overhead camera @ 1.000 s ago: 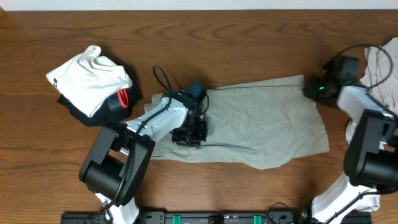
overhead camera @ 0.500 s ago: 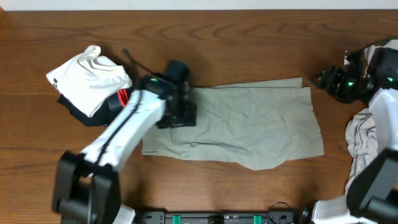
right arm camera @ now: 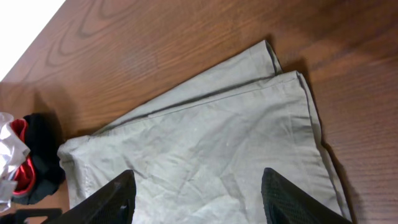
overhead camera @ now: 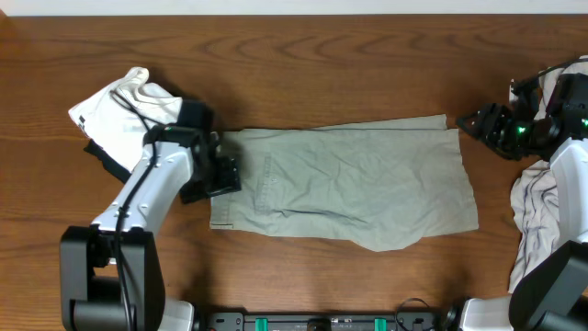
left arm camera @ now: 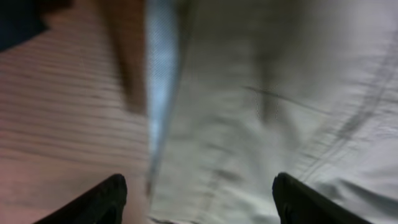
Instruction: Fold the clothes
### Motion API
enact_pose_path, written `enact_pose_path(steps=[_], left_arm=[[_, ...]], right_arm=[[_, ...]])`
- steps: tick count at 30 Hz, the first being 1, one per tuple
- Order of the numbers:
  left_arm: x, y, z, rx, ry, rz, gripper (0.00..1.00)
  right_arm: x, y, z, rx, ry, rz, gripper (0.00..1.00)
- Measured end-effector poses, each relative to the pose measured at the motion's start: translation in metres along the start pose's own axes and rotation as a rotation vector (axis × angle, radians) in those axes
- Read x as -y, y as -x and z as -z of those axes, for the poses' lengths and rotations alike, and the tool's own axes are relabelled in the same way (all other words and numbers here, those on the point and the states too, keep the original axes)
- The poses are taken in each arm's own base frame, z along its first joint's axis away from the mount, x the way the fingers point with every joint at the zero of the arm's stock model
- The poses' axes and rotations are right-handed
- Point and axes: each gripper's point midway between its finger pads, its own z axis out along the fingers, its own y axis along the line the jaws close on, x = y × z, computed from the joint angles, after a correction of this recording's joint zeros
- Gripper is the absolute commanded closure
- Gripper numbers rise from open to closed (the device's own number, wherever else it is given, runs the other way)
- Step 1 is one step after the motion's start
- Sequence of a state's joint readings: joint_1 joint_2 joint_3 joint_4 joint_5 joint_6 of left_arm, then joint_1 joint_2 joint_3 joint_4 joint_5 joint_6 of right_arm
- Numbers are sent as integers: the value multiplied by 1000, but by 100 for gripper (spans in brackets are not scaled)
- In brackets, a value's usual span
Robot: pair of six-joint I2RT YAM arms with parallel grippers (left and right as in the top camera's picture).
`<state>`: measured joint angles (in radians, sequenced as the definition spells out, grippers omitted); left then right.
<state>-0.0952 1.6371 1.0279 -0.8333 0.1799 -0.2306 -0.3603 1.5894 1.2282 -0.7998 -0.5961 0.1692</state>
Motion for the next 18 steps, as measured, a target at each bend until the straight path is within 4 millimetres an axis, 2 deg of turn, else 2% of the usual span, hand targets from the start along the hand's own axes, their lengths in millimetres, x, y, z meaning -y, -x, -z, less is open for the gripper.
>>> enact_pose_path(steps=[5,15,17,18], left_arm=[[-15,4,-15,32,-15,-9,16],[-3,11,-39,67,-98,-47,15],[3,15,-39,72,-132,-52,17],[7,17,-39,73,-155,-57,22]], right_arm=[[0,-2,0,-7,-1,-2,40],[-1,-4,-1,-14,-1,-2,41],[-1,-4,-1,-16,0,-1,41],[-2,-4,-1,-16,0,0,41]])
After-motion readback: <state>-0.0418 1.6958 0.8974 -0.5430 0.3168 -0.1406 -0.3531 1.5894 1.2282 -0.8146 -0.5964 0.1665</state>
